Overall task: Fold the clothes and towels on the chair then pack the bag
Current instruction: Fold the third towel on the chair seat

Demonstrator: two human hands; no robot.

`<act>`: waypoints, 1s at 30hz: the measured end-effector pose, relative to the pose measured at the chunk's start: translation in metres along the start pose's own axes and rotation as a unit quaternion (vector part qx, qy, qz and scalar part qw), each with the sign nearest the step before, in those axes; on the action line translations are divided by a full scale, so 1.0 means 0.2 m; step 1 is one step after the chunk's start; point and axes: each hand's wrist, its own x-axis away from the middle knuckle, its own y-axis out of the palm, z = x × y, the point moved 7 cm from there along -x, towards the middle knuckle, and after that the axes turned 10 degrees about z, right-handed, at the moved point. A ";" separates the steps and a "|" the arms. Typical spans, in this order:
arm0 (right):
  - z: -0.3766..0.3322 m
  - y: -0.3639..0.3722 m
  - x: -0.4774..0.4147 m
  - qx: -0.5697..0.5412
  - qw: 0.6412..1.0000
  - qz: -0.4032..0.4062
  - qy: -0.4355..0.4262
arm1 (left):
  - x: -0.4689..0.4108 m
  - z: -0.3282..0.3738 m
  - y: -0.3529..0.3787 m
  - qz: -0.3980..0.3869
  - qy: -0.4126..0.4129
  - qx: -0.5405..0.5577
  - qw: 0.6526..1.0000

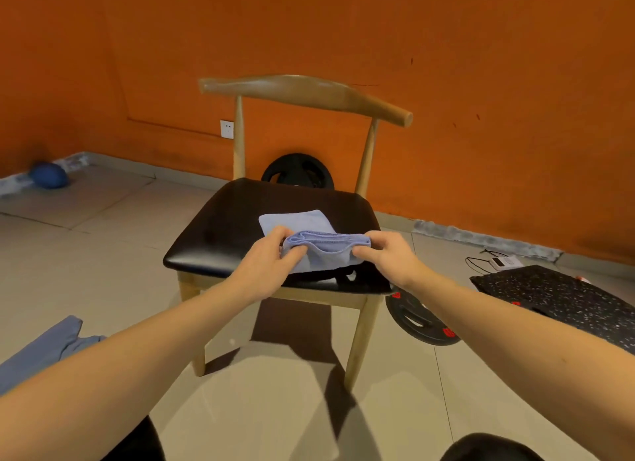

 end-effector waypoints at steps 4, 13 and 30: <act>-0.02 0.05 -0.23 -0.018 0.999 0.037 0.022 | -0.14 -0.04 -0.06 0.068 -0.019 0.021 0.997; 0.03 0.32 -0.72 0.081 0.992 0.076 0.059 | -0.54 -0.32 -0.06 0.144 -0.129 -0.054 0.980; 0.27 0.51 -0.91 0.266 0.956 0.082 0.092 | -0.73 -0.58 -0.05 0.105 -0.193 -0.130 0.967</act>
